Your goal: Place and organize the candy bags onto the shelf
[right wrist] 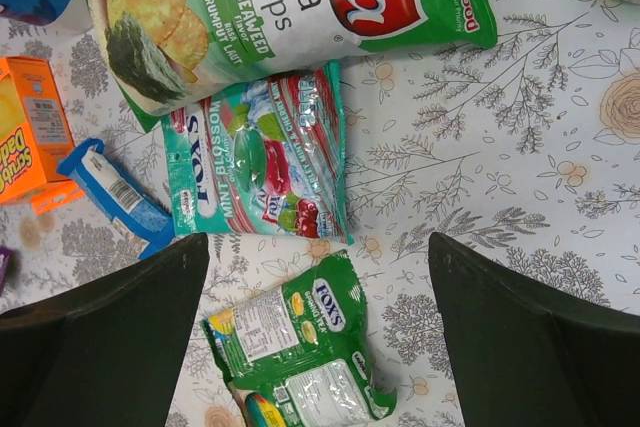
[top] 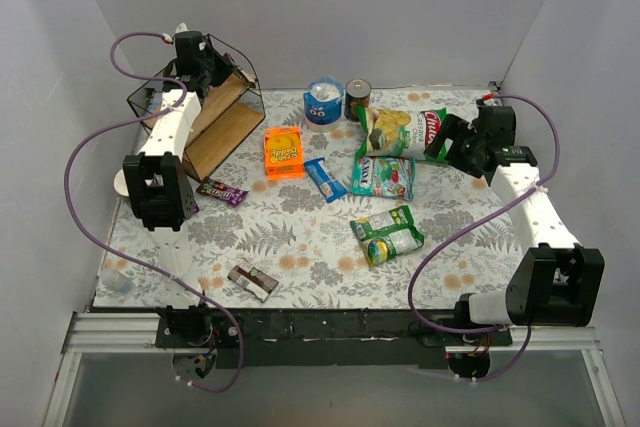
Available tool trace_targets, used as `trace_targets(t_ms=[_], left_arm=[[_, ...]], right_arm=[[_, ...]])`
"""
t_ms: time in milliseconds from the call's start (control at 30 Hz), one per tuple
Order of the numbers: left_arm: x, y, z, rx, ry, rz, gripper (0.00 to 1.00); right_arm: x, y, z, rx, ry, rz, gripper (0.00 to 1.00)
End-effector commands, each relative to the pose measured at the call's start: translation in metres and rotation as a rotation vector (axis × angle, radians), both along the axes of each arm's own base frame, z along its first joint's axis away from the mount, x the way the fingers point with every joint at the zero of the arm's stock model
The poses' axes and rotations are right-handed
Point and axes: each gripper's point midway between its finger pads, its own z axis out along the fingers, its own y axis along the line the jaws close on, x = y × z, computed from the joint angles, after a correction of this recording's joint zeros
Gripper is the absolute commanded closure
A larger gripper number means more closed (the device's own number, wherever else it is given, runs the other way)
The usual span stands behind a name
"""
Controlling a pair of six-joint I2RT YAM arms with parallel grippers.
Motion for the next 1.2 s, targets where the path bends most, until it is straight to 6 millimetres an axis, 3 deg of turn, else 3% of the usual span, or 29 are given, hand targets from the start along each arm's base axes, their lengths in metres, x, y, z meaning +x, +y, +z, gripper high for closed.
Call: trace_targets(t_ms=[0, 33, 133, 233, 433, 633, 1167], left_arm=[[0.019, 0.016, 0.031, -0.015, -0.094, -0.005, 1.0], [0.021, 0.015, 0.03, -0.017, -0.094, -0.01, 1.0], [0.03, 0.043, 0.022, -0.042, -0.07, 0.002, 1.0], [0.029, 0.052, 0.005, -0.031, -0.027, -0.013, 1.0], [0.009, 0.056, -0.023, -0.008, 0.036, 0.011, 1.0], [0.004, 0.054, -0.039, -0.053, 0.071, 0.037, 1.0], [0.015, 0.063, -0.028, -0.168, 0.02, 0.176, 1.0]], right_arm=[[0.012, -0.006, 0.012, -0.036, -0.038, -0.006, 0.02], [0.013, -0.006, 0.013, -0.036, -0.039, -0.006, 0.02], [0.017, -0.008, 0.013, -0.042, -0.036, -0.015, 0.02], [0.02, -0.009, 0.012, -0.044, -0.036, -0.021, 0.02], [0.024, -0.008, 0.008, -0.033, -0.031, -0.026, 0.02], [0.027, -0.008, 0.009, -0.032, -0.03, -0.027, 0.02], [0.022, -0.013, 0.012, -0.057, -0.033, -0.046, 0.02]])
